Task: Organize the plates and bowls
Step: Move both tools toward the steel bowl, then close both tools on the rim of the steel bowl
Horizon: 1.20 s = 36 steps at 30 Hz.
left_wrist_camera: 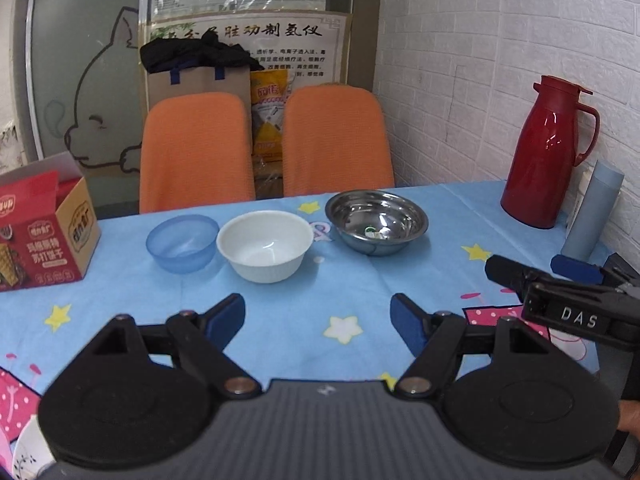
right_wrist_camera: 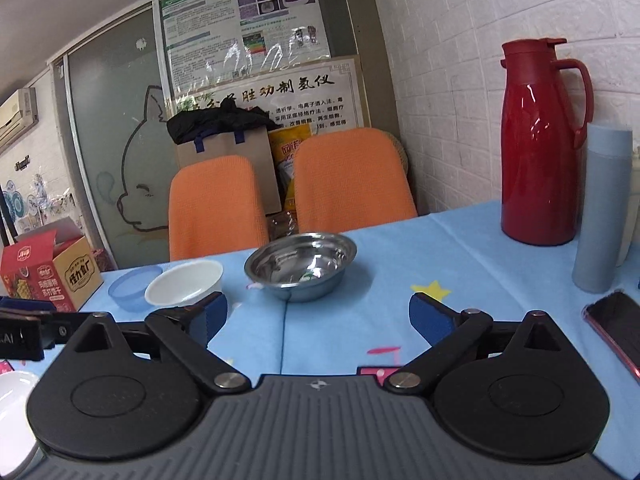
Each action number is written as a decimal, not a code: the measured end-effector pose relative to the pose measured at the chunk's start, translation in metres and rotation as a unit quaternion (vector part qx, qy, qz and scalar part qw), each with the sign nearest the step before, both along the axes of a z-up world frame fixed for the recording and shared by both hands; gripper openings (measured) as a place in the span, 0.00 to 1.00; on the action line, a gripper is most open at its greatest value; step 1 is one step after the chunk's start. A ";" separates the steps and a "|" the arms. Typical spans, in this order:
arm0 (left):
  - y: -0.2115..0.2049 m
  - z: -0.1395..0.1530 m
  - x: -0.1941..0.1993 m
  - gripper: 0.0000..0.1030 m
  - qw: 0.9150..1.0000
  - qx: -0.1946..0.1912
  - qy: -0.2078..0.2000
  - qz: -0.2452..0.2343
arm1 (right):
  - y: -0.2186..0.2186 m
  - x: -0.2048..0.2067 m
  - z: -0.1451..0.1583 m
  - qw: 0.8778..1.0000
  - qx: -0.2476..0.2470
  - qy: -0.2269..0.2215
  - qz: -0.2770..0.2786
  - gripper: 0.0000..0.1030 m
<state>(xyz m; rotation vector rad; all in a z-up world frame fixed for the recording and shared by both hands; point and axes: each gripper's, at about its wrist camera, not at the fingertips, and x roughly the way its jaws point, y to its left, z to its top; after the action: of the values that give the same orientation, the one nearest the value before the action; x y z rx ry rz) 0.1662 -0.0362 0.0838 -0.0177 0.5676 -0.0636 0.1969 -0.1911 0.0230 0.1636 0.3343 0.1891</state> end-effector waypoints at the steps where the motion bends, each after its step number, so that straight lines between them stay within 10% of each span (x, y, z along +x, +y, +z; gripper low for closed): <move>1: -0.004 0.002 0.005 0.71 1.000 0.004 -0.001 -0.005 | -0.003 0.004 0.004 1.000 -0.001 -0.006 -0.003 1.00; 21: 0.008 -0.022 0.219 0.71 0.988 -0.120 0.069 -0.074 | -0.013 0.152 -0.016 0.994 -0.036 0.099 0.006 1.00; 36: -0.009 -0.080 0.308 0.62 0.984 -0.098 0.131 -0.073 | 0.016 0.214 -0.058 0.982 -0.086 0.167 0.037 1.00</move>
<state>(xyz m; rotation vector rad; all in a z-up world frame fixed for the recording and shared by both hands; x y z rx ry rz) 0.4745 -0.0451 0.0033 -0.1788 0.8233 -0.2625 0.4110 -0.1750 -0.0347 0.0107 0.6891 0.2064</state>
